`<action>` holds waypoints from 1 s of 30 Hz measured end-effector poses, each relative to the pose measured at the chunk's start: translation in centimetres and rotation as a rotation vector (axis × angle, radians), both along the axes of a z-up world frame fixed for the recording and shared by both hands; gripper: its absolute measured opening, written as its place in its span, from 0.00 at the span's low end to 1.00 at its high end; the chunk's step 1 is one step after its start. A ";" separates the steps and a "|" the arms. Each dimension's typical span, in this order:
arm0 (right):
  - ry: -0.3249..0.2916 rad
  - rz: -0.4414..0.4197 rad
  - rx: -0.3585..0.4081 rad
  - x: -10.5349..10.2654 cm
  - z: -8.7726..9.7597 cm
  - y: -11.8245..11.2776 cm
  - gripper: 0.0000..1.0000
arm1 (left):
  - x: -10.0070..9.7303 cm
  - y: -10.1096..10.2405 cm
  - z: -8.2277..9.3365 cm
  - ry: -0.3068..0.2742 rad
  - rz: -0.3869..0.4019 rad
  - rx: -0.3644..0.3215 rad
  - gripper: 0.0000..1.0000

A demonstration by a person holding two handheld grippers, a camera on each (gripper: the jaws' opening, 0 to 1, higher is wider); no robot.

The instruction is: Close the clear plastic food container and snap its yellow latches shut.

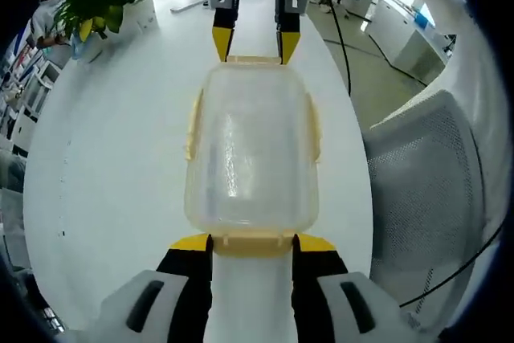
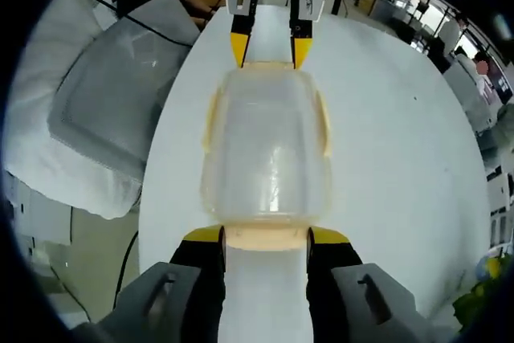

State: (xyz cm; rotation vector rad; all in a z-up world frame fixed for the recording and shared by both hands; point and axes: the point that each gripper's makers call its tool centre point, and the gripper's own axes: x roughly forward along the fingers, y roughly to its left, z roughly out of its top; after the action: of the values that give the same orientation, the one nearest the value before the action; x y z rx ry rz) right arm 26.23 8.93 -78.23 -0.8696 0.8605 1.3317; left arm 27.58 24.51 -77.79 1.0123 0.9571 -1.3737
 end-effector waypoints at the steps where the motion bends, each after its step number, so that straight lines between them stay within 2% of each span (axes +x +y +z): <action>1: 0.000 0.001 -0.002 0.0 -0.1 0.0 0.35 | 0.0 0.0 0.0 0.000 0.001 0.002 0.33; 6: 0.002 0.008 0.005 0.1 -0.1 0.4 0.35 | 0.1 0.5 -0.3 0.002 0.010 0.030 0.33; 19: 0.012 0.013 0.002 0.1 -0.5 0.4 0.36 | 0.0 0.6 -0.4 0.009 0.015 0.051 0.33; 30: 0.006 0.017 -0.004 0.2 -0.6 0.4 0.36 | 0.0 0.8 -0.8 -0.019 -0.028 0.093 0.34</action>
State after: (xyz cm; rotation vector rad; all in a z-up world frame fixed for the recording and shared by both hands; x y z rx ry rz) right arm 26.39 9.37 -78.88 -0.8779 0.8624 1.3482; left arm 27.55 25.27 -78.54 1.1107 1.0035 -1.3507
